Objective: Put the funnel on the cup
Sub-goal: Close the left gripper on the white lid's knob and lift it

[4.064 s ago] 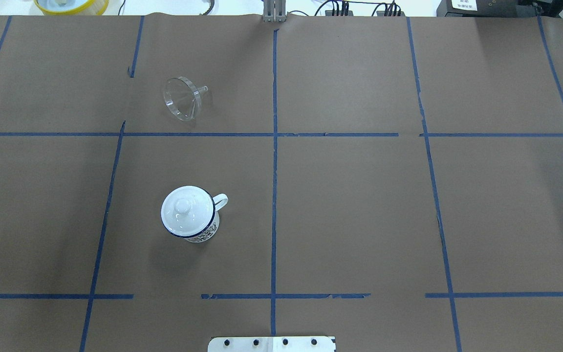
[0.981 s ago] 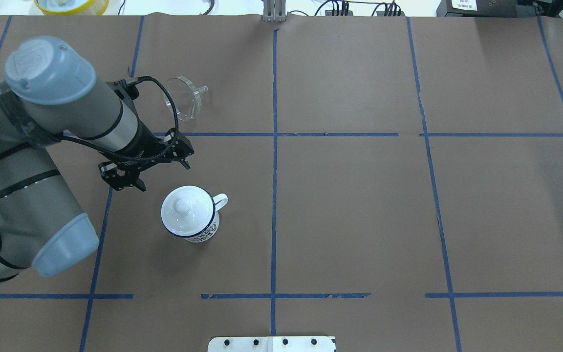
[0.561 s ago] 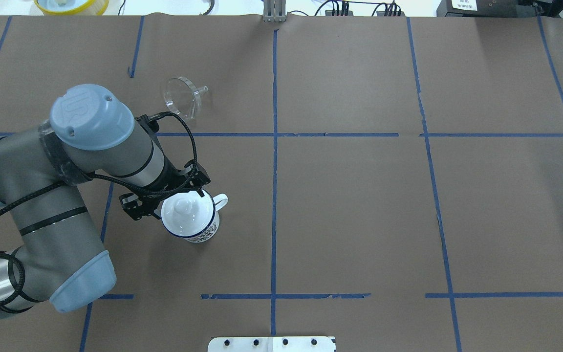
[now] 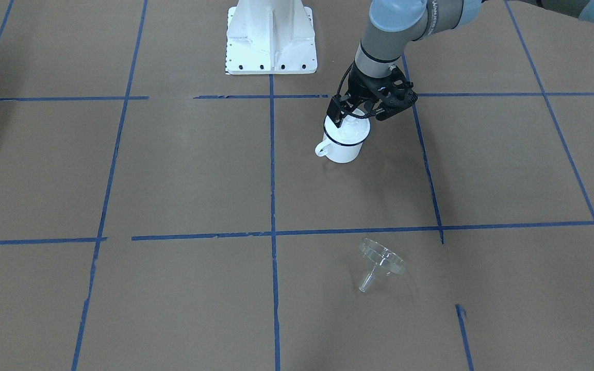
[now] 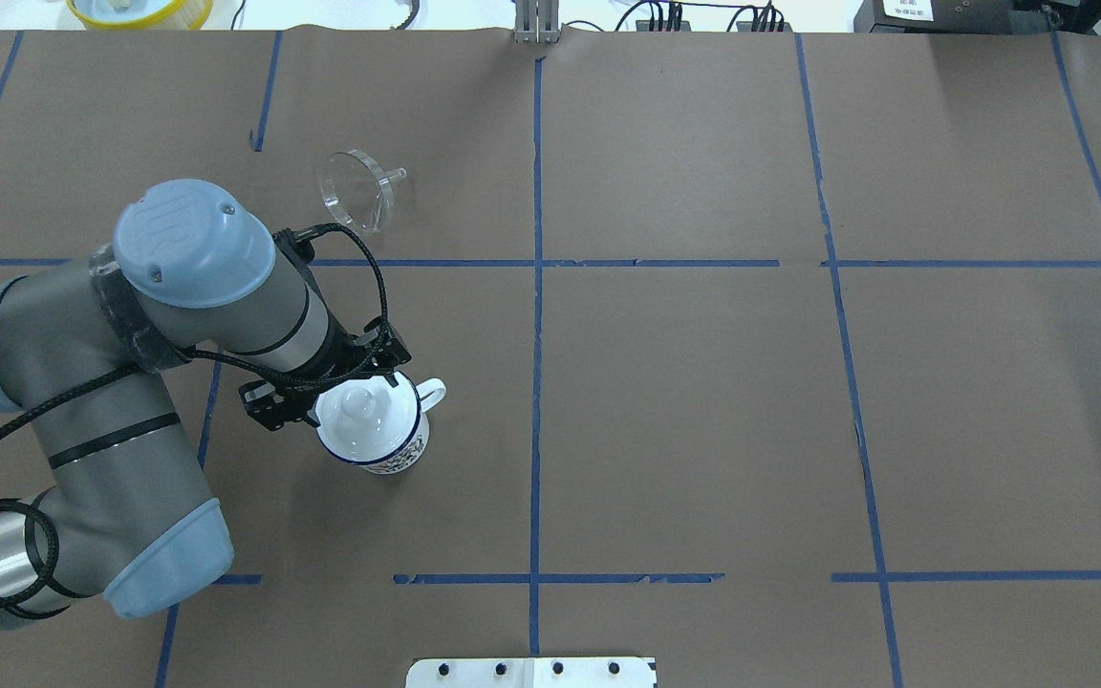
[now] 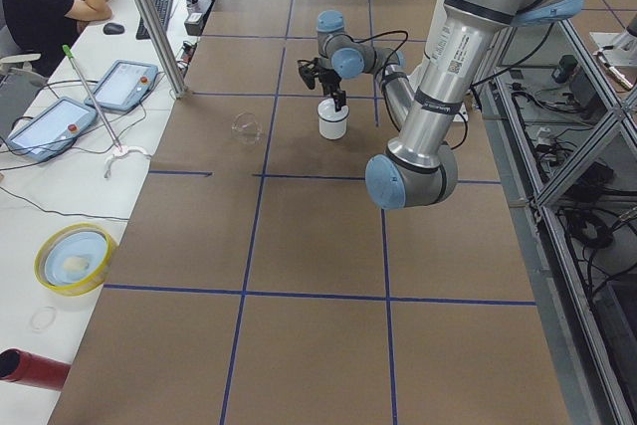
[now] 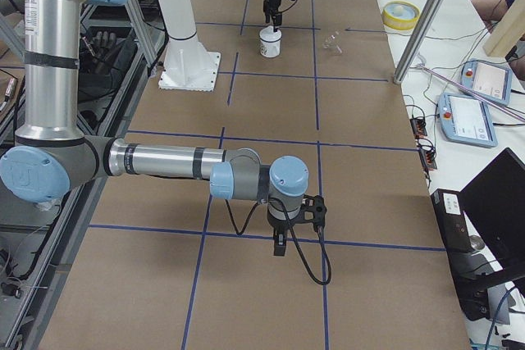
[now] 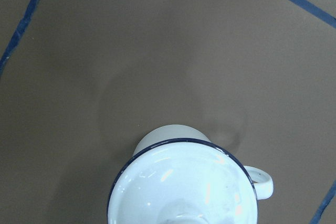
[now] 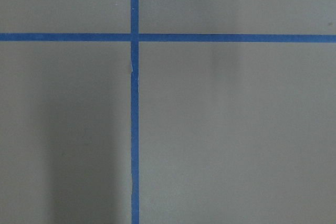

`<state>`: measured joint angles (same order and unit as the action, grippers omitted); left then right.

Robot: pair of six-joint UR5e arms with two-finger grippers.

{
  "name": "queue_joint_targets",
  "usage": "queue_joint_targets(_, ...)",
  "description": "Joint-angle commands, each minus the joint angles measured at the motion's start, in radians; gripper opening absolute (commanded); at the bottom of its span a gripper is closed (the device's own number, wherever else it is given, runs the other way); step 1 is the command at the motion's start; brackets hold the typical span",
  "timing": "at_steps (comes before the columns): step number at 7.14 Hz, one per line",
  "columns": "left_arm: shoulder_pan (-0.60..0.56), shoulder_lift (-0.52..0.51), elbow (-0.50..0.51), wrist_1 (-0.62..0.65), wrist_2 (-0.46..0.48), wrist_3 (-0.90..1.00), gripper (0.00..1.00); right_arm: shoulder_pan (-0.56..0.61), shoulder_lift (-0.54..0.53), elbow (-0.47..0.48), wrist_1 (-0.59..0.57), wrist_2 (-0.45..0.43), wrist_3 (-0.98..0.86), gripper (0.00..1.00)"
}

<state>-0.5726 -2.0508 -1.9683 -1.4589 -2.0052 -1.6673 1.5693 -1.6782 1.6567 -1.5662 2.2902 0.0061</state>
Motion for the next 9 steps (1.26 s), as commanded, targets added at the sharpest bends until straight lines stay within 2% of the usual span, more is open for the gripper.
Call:
queue_joint_targets(1,0.0,0.001,0.002,0.0,0.0,0.0,0.74,0.0,0.0,0.0,0.0,0.0,0.0,1.0)
queue_joint_targets(2,0.0,0.0,0.0,0.0,0.0,0.0,0.42,0.0,0.0,0.0,0.0,0.0,0.0,1.0)
queue_joint_targets(3,0.0,-0.005,0.002,0.0,-0.001,-0.002,0.04,0.0,0.0,0.0,0.0,0.0,0.0,1.0)
queue_joint_targets(5,-0.006,-0.012,-0.014,0.027,-0.001,-0.017,0.0,0.0,0.0,0.0,0.0,0.0,0.0,1.0)
queue_joint_targets(7,-0.071,-0.072,-0.119,0.173,0.0,-0.014,0.0,0.0,0.0,0.0,0.0,0.0,0.0,1.0)
queue_joint_targets(8,-0.143,-0.063,-0.197,0.202,0.002,0.004,0.0,0.0,0.0,0.0,0.0,0.0,0.0,1.0)
queue_joint_targets(9,-0.15,0.008,-0.261,0.199,0.002,0.097,0.0,0.0,0.0,-0.002,0.0,0.0,0.0,1.0)
